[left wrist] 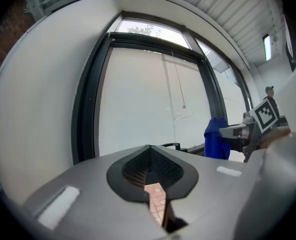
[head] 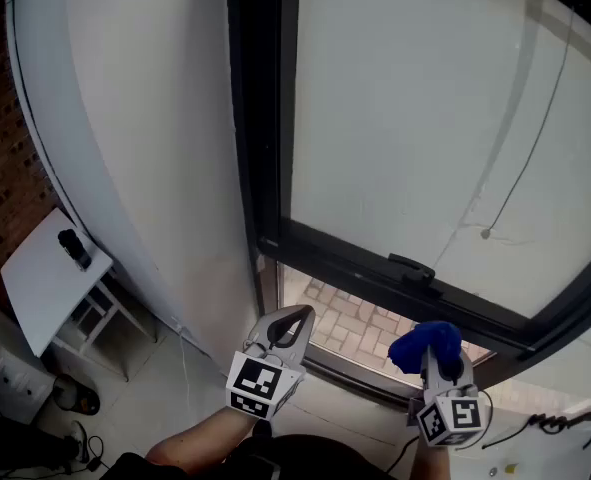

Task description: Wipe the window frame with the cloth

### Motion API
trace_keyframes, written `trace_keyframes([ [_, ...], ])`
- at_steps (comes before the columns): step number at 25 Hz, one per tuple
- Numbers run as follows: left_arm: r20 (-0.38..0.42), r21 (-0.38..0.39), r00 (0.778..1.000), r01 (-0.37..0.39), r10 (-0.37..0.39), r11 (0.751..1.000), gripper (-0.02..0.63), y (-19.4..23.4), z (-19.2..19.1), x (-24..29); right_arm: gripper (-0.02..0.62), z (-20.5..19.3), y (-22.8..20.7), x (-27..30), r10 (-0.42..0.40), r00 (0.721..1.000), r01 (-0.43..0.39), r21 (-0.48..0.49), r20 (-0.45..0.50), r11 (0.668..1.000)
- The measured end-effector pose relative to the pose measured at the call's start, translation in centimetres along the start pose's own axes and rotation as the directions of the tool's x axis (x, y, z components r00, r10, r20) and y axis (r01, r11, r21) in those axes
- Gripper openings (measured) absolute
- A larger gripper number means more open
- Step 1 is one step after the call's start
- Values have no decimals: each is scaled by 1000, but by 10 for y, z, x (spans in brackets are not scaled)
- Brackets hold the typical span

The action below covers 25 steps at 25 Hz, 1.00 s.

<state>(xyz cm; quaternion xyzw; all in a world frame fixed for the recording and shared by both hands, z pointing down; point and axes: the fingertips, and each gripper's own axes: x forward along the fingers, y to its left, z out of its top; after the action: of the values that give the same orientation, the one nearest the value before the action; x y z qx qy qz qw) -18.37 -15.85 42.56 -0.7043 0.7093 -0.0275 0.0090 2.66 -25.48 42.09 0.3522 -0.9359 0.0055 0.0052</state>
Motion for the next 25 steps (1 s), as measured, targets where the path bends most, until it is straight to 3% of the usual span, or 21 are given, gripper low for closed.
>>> trace_keyframes([
  [8,-14,-18,993,-117,117,993,-6,51,-4,-51,84,2,76,36,166,986,-166,-1,21,986],
  [17,-12,-3,961,-277,277,961,-7,104,-4,-106,84,6,166,77,365,930,-365,-18,28,931],
  [25,3,17,959,-283,283,959,-6,121,-1,-109,84,2,199,102,412,911,-412,-12,18,911],
])
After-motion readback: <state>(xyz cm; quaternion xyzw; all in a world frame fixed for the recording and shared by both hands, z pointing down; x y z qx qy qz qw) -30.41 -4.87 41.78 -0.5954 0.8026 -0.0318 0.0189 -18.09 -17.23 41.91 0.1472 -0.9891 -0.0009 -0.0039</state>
